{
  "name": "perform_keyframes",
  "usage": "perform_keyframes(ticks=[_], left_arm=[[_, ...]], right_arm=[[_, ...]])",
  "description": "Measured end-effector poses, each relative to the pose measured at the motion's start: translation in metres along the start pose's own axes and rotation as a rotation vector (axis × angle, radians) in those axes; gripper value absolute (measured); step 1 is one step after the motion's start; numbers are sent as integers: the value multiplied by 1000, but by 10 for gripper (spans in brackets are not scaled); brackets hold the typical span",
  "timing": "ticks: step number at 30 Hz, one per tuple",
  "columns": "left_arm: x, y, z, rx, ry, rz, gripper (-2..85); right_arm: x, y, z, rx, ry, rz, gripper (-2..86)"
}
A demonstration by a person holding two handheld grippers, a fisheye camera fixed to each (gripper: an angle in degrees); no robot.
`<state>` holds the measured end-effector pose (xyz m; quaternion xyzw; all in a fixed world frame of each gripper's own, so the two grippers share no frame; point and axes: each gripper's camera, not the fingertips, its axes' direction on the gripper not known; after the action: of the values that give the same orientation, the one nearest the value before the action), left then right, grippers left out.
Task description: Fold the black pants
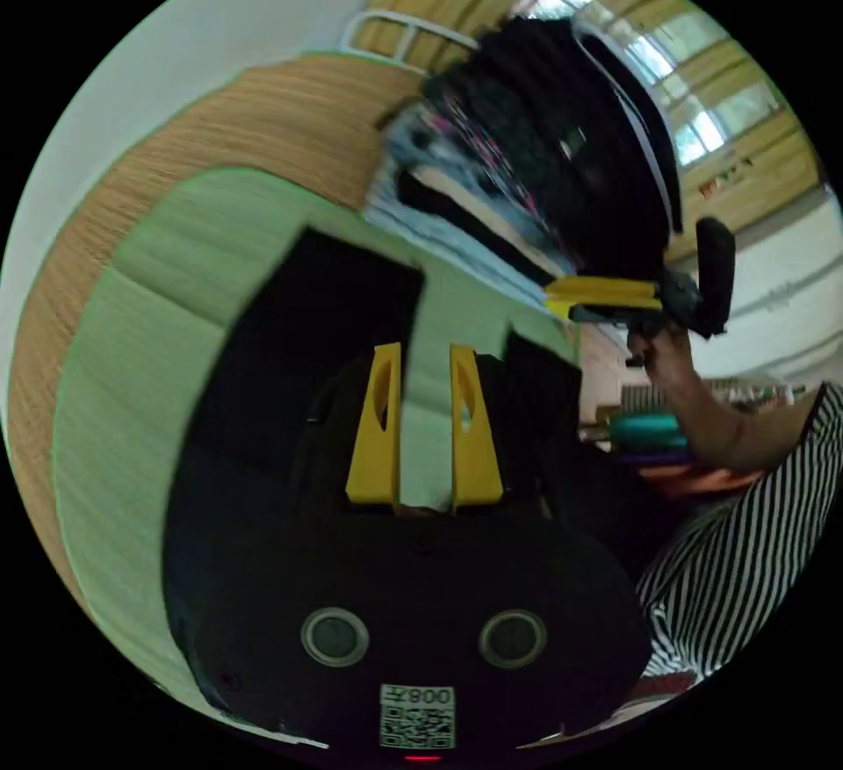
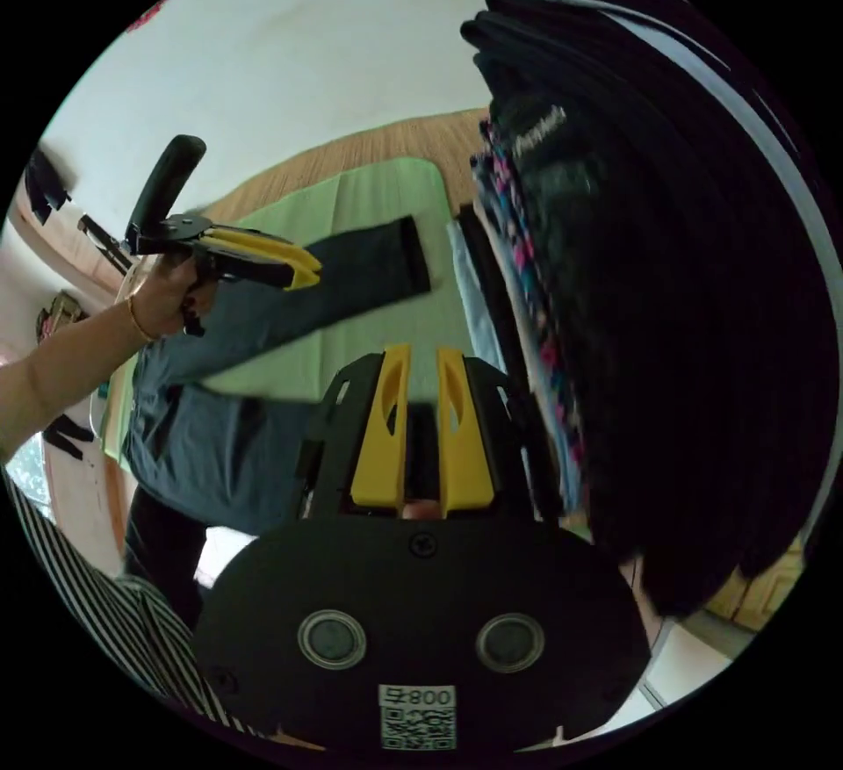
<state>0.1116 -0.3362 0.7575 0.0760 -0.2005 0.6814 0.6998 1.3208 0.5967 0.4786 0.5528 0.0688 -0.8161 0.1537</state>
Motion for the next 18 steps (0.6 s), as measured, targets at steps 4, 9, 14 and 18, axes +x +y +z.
perform_keyframes(ticks=[4,9,14,18], left_arm=[[46,25,44,-144,30,97,100],[62,35,43,-171,-145,117,44],[64,41,-4,-124,-145,100,20],[52,42,-30,-117,-133,76,32]], right_arm=[[11,71,19,-120,-1,104,81],[16,89,62,-176,44,123,64],[17,75,68,-161,41,74,16],[38,69,70,-116,11,73,8]])
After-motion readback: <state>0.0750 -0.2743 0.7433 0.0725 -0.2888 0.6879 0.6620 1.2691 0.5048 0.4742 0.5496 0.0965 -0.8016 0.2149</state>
